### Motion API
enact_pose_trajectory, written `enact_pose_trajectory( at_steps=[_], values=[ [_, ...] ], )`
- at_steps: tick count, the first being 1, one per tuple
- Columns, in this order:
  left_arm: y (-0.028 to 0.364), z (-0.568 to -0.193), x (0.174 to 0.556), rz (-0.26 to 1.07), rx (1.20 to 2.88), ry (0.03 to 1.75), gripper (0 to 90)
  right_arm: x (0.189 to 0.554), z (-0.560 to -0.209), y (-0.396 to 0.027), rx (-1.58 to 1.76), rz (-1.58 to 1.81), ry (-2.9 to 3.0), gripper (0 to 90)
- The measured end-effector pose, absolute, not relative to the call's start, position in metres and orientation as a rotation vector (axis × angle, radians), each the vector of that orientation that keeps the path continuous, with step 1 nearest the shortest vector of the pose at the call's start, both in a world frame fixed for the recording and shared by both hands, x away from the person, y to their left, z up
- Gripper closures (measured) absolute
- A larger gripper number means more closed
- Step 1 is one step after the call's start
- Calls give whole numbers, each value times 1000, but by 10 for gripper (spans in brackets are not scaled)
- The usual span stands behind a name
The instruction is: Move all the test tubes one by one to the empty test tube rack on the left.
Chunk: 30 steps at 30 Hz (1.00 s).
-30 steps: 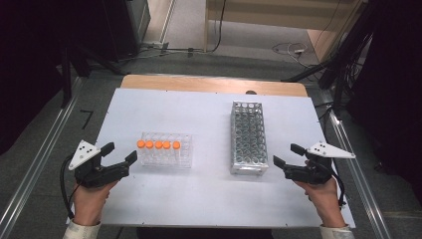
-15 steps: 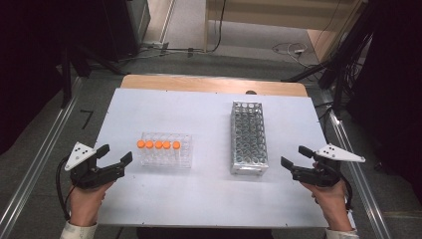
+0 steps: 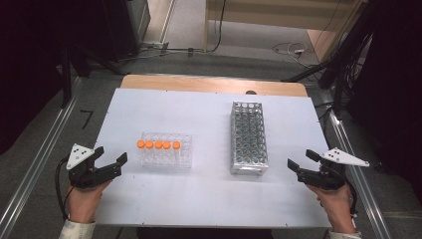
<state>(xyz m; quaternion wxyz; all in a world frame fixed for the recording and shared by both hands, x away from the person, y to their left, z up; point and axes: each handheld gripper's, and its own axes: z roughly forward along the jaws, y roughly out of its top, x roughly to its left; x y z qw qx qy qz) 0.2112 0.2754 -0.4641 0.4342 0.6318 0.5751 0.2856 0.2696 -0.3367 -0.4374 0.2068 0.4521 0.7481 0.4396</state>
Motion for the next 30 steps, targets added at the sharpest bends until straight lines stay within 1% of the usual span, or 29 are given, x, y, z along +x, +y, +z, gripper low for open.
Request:
enact_pose_trajectory(
  at_steps=[30],
  values=[
    [282,-485,210,731,1565,1511,155,263,-467,-380,1415,1057,1945,161]
  ],
)
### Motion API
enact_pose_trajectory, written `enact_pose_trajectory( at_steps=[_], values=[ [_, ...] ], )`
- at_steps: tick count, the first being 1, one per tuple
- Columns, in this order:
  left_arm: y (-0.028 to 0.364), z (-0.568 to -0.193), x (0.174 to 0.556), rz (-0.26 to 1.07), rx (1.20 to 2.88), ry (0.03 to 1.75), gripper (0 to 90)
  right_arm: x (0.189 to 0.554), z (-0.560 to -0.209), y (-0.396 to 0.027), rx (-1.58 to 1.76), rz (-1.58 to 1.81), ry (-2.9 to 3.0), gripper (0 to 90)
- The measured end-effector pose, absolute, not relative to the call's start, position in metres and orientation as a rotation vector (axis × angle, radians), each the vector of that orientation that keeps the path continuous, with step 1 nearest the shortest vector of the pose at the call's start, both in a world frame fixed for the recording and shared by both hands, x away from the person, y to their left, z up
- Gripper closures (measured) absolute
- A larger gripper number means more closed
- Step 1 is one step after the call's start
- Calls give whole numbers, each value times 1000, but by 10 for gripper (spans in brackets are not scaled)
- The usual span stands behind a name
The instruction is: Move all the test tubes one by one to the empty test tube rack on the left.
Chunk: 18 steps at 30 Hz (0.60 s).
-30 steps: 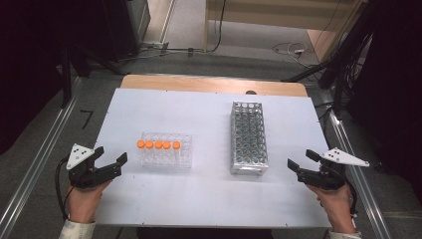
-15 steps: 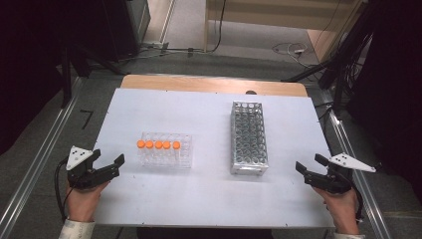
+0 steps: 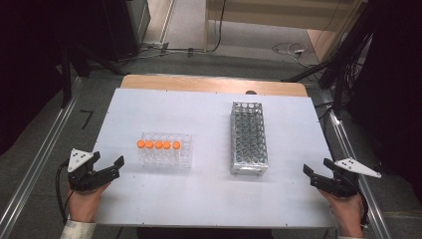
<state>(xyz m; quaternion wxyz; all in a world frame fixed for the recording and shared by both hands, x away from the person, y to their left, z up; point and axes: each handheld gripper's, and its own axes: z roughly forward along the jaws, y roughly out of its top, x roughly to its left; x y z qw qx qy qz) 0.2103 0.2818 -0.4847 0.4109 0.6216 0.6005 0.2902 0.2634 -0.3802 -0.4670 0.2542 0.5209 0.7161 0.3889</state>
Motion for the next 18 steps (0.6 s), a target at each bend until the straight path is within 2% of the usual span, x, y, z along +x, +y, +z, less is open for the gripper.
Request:
enact_pose_trajectory(
  at_steps=[18],
  values=[
    [280,-501,216,720,1615,1559,147,271,-488,-393,1500,957,1921,160]
  ],
)
